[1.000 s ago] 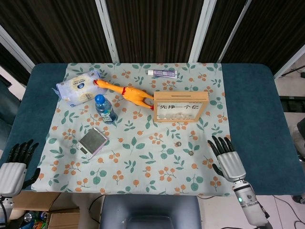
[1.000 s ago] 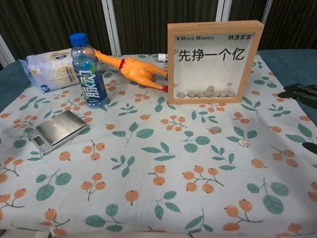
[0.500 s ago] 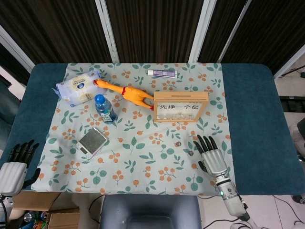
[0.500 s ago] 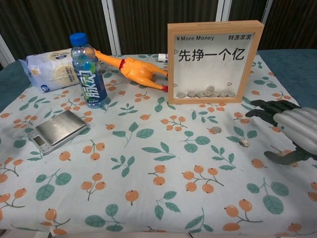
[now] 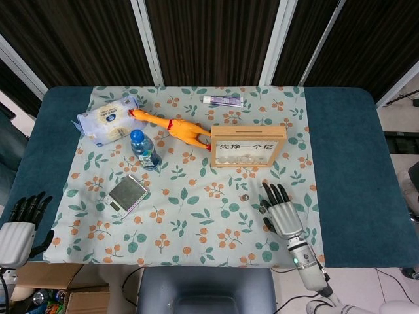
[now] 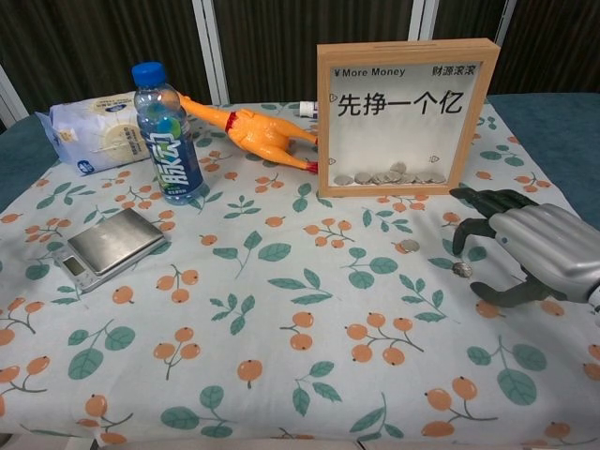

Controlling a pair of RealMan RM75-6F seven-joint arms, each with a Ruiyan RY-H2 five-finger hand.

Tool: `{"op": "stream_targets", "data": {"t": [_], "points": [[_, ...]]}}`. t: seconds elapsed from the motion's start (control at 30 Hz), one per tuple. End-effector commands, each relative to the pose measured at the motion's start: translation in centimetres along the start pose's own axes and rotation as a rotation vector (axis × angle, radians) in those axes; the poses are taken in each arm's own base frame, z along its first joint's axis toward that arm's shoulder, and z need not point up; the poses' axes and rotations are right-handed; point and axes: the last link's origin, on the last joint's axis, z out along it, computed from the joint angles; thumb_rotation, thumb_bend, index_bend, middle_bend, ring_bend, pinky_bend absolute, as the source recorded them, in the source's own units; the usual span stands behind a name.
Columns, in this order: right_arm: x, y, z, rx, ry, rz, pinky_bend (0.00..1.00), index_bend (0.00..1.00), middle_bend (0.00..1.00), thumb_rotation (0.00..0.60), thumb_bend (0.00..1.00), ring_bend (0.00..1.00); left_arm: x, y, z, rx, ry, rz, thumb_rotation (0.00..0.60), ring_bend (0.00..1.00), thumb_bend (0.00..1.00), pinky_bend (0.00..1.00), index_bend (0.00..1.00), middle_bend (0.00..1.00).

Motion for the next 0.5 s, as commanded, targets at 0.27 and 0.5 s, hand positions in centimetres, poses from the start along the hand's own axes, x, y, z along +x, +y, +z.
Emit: {"op": "stream_targets", "data": {"t": [0.27,0.5], "points": [[-0.52,-0.06,0.32,-0.013,-0.016,-0.033,0.00,0.53,0.01,0.600,0.47,0.00,-0.08,-0.10,0.01,0.004,-0.004,-0.002,0.600,0.00,0.41,0.00,0.00,0.00],[-0.61,-0.10,0.34,-0.012,-0.020,-0.030,0.00,0.54,0.01,0.600,0.47,0.00,0.00,-0.04,0.10,0.002,-0.004,-0.001,0.600,0.00,0.41,0.00,0.00,0.00]]}}
